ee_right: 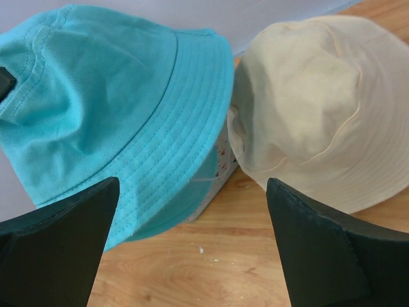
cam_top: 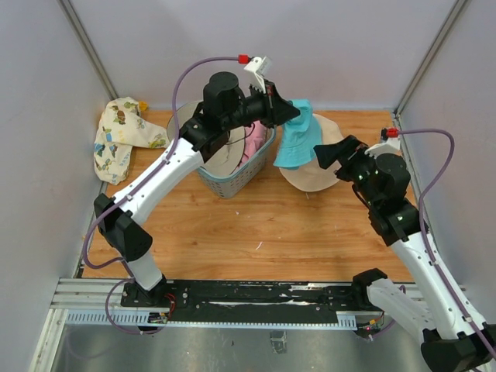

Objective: Stack the hats
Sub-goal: Stack the hat on the hat.

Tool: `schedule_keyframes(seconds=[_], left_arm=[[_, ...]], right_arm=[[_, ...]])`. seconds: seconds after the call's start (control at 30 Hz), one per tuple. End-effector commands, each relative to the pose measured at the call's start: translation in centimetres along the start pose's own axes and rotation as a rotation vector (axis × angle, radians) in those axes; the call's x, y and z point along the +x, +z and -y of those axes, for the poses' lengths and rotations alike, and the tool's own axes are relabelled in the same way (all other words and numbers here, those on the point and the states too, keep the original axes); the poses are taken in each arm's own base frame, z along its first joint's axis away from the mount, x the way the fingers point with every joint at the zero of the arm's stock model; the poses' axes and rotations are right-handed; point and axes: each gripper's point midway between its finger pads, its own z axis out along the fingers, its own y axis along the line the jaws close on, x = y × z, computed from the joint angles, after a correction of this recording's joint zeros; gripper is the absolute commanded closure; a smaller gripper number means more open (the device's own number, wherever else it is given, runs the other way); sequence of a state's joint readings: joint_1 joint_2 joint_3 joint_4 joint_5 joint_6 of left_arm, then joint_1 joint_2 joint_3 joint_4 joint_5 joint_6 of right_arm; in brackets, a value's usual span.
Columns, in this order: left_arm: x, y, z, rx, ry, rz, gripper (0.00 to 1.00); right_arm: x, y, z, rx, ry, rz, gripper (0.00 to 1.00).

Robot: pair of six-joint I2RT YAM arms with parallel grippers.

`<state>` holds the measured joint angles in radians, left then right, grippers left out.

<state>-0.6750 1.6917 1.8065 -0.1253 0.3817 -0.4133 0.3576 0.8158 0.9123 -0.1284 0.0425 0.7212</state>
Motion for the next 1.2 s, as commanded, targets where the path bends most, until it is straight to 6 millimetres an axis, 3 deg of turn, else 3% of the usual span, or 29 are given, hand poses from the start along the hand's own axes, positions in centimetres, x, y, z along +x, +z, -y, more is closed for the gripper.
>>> schedule_keyframes(seconds=[0.0,0.23,0.67,0.8,0.93,1.03,1.17], left_arm=[[-2.2,0.1,3.5,0.147,0.009,0.058,1.00],[-1.7,0.1,4.1,0.187,-0.005,0.048,1.00],[0.4,-0.1,3.8,0.206,-0.035,0.019,0.99],[0.7,-0.1,3.7,0.205,-0.038,0.015,0.99],[0.9,0.0,3.8,0.214,-0.043,0.013,0.99],[1.1,0.0,3.6,0.207,-0.037,0.012,1.00],[1.4,0.0,3.1,0.187,-0.023,0.006,0.99]], right_arm=[[-0.1,0.4,-1.3,-0.100,0.197,0.013,0.01],[0.6,1.5,-1.8,-0.188,0.356,0.009,0.01],[-1.3,1.2,-2.4,-0.327,0.554,0.136,0.00],[-1.5,1.2,-2.6,-0.350,0.580,0.141,0.06],[-1.5,1.5,-2.5,-0.369,0.599,0.145,0.30],[-1.6,1.7,-2.1,-0.366,0.598,0.152,0.61],[-1.9,2.3,-1.3,-0.347,0.588,0.153,0.90]])
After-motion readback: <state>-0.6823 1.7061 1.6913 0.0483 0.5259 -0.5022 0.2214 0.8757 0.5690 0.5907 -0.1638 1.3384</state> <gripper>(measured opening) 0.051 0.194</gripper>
